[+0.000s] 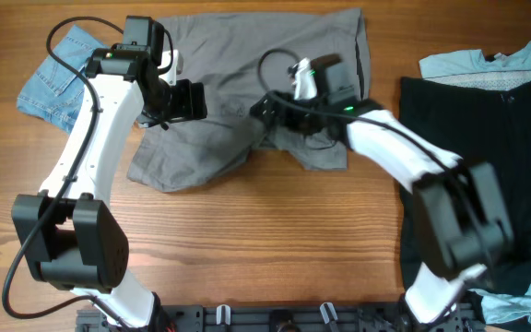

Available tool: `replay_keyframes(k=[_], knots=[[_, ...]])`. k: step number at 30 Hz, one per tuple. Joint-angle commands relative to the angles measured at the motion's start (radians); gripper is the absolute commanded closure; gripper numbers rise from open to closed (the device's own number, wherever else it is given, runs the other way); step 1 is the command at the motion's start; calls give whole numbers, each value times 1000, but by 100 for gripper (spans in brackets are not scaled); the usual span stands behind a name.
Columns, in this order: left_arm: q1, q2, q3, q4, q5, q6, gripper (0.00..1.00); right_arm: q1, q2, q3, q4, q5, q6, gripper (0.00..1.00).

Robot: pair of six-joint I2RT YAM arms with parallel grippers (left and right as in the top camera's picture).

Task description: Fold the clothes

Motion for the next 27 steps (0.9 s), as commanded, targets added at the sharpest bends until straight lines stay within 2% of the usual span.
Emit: replay_keyframes(k=[1, 2, 5, 8, 11, 12, 13, 14, 16, 18, 19, 20, 22, 25, 26, 27], knots=[[2, -6, 10, 0, -5, 20, 12, -24, -132, 5, -170, -83, -42, 25], [2, -6, 10, 0, -5, 20, 12, -24, -141, 5, -225, -76, -41, 32], [2, -6, 10, 6, -5, 20, 13, -4, -135, -1, -383, -44, -36, 64], [2, -6, 10, 16, -5, 20, 13, 47, -109, -43, -407, 36, 64, 65], [2, -6, 10, 18, -5, 20, 13, 95, -63, -60, -373, 87, 181, 73], [2, -6, 10, 17, -5, 20, 13, 116, -42, -60, -302, 69, 174, 69], [2, -6, 10, 17, -5, 20, 13, 130, -30, -60, -264, 62, 182, 50], [2, -6, 10, 18, -5, 20, 13, 142, -19, -60, -225, 62, 225, 34], [2, -6, 10, 17, -5, 20, 13, 162, -3, -60, -179, 72, 314, 36], [2, -6, 10, 14, -5, 20, 13, 167, 19, -60, -147, 109, 406, 43], [2, -6, 10, 13, -5, 20, 13, 167, 28, -60, -141, 126, 433, 50], [2, -6, 10, 13, -5, 20, 13, 167, 43, -60, -140, 142, 460, 63], [2, -6, 10, 13, -5, 20, 13, 167, 61, -60, -140, 142, 452, 77], [2, -6, 10, 13, -5, 20, 13, 167, 66, -60, -155, 152, 351, 81], [2, -6, 10, 14, -5, 20, 13, 167, 66, -60, -162, 170, 352, 80], [2, -6, 10, 15, -5, 20, 13, 167, 66, -60, -162, 204, 352, 73]])
